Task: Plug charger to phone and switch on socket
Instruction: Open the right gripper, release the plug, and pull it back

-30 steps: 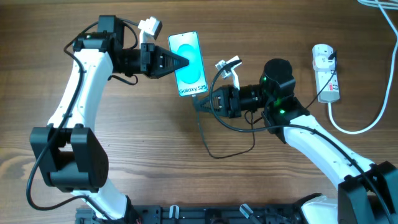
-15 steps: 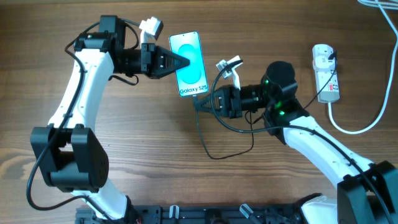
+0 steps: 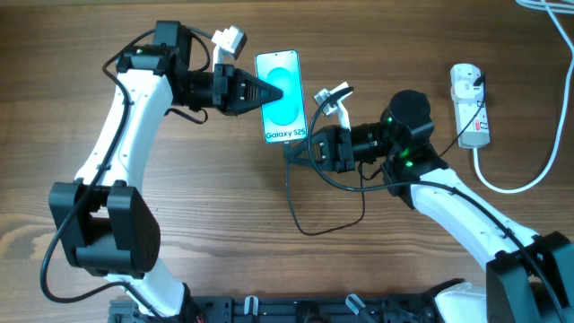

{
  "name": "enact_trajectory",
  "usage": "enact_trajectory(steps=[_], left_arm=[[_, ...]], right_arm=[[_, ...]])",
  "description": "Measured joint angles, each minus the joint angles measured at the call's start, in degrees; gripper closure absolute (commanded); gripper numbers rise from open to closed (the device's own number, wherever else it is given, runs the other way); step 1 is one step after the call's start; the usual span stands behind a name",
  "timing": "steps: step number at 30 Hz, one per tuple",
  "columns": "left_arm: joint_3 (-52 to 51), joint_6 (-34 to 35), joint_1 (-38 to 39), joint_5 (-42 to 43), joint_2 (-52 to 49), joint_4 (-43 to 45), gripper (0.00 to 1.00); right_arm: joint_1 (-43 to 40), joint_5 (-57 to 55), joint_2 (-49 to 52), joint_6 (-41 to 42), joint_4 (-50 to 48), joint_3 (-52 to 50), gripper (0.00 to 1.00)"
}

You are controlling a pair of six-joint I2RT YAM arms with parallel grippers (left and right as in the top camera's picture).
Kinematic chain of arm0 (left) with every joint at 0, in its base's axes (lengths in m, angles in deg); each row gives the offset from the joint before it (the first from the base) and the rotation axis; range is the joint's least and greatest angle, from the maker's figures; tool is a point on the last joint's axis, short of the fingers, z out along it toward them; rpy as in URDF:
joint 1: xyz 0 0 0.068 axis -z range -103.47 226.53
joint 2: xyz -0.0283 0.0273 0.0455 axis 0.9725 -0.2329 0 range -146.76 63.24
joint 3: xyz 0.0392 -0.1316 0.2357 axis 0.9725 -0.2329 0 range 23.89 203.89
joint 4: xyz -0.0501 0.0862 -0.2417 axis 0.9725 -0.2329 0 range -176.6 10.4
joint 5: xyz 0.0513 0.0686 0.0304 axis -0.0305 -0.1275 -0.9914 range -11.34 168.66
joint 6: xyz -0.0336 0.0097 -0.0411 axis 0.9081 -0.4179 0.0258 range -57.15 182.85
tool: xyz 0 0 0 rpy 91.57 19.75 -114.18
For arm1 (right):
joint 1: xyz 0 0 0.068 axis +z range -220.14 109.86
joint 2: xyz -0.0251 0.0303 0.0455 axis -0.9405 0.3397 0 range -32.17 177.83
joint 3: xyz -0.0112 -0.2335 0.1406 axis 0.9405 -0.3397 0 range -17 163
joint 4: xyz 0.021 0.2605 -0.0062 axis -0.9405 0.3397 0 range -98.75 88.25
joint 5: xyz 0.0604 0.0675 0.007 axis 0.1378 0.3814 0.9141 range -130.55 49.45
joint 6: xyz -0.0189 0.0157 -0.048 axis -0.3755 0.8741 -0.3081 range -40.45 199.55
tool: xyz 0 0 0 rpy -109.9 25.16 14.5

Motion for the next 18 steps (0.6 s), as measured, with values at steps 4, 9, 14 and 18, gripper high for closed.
enact_trajectory(steps=[4, 9, 14, 18], left_arm=[[0.0, 0.0, 0.2, -0.1, 0.0, -0.2, 0.96], [0.0, -0.2, 0.7, -1.3, 0.0, -0.8, 0.96], [-0.2, -0.3, 1.4, -5.2, 0.0, -1.4, 0.96], [-0.2, -0.3, -0.1, -8.2, 0.0, -1.6, 0.96]], right_arm=[[0.0, 0.4, 0.0, 0.0, 0.0, 0.0, 0.93], [-0.7, -1.2, 0.0, 0.1, -0.1, 0.0, 0.84], [-1.8, -3.5, 0.1, -0.3, 2.6, 0.1, 0.74], [-1.8, -4.5, 0.1, -2.1, 5.7, 0.2, 0.55]])
